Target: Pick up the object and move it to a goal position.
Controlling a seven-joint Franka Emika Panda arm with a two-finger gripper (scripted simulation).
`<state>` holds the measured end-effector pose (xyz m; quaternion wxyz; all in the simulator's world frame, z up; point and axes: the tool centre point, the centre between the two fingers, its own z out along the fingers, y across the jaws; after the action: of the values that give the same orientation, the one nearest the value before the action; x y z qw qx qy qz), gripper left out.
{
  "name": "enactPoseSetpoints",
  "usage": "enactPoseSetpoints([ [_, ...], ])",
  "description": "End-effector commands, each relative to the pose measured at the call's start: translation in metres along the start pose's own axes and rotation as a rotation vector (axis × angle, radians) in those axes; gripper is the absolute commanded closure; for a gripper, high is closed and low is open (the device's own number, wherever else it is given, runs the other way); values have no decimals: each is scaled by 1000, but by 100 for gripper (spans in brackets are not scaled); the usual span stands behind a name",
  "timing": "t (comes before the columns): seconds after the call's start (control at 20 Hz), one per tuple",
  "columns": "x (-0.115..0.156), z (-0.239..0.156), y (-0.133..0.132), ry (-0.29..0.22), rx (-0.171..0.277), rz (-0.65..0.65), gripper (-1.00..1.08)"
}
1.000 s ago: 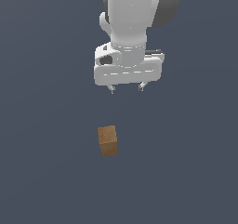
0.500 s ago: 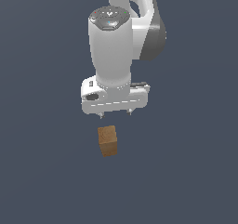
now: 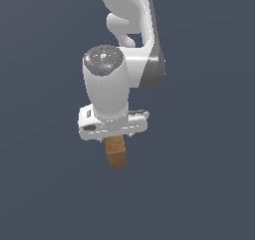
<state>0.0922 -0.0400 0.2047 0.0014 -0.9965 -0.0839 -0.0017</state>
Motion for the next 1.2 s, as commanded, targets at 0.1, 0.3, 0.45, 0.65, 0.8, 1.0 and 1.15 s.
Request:
enactPoseSetpoints([
  [0.1,5,10,7,-3,-2,-7,-92],
  [0.3,5,11,7,-4,-2,-7,-92],
  [0.45,5,15,7,-4,-2,-7,-92],
  [0.65,4,30,8,-4,-2,-7,-92],
  [0.8,4,47,8,-4,-2,-8,-92],
  [1.0,4,61,8,-4,-3,-8,-92],
  [1.15,4,64,8,-4,-3,-8,-92],
])
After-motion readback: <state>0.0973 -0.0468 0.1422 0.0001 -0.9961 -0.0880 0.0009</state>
